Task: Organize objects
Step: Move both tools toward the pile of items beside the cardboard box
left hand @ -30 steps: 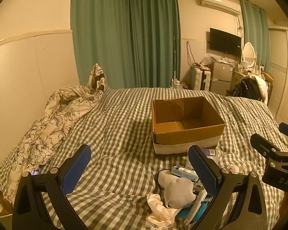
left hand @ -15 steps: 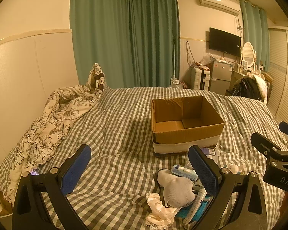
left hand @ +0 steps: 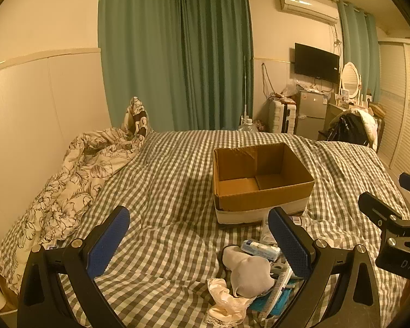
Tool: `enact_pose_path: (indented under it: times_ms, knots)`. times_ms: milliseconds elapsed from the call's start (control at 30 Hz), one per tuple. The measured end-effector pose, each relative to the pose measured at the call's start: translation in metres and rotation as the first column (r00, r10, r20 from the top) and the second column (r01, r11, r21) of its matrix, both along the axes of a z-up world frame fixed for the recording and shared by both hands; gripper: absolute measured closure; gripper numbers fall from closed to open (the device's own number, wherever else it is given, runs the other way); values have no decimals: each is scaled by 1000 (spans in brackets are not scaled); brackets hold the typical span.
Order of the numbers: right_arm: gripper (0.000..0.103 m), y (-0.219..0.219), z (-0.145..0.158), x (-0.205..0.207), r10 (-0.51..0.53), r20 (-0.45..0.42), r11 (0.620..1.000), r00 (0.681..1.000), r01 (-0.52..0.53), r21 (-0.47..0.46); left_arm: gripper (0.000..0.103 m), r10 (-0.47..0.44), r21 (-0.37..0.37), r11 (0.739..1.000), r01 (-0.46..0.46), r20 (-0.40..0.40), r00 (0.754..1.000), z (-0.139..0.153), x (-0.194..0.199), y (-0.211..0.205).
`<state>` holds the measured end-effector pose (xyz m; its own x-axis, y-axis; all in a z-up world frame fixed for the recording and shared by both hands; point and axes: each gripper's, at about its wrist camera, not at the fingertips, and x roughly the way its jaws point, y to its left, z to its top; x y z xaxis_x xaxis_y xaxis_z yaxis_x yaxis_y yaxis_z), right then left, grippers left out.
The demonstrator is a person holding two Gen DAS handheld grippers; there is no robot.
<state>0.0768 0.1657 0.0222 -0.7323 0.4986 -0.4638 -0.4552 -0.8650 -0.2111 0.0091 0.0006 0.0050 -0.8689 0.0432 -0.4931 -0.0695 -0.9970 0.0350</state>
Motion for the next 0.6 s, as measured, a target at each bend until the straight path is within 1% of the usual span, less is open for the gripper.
enact_pose_path:
  times_ms: [200,300,333,367,400,500,600]
  knots:
    - [0,-6,5,8,-13,-5,1000,1000,13,14,0,-18,-5,1000,19,4,1000,4,3,-2]
    - [0,-7,3,10,-16,6,1000,1000,16,9,0,-27,-1,1000,27,23,999,1,2,-6]
    - [0,-7,1,10,-19,12,1000,1000,19,9,0,-29,2,1000,29,40,999,-3,1,-8]
    - [0,-8,-1,9,-21,22,1000,1000,21,8,0,-55,10,998,54,54,997,-6,0,-10]
    - [0,-8,-4,8,-20,34,1000,999,20,6,0,-102,20,995,100,70,992,-11,-2,-11]
    - [0,-8,-17,2,-10,72,1000,997,11,-9,0,-102,3,995,102,129,986,-31,-7,-14]
    - [0,-8,-31,-5,0,112,1000,994,3,-25,0,-101,-7,994,105,209,973,-60,-13,-16]
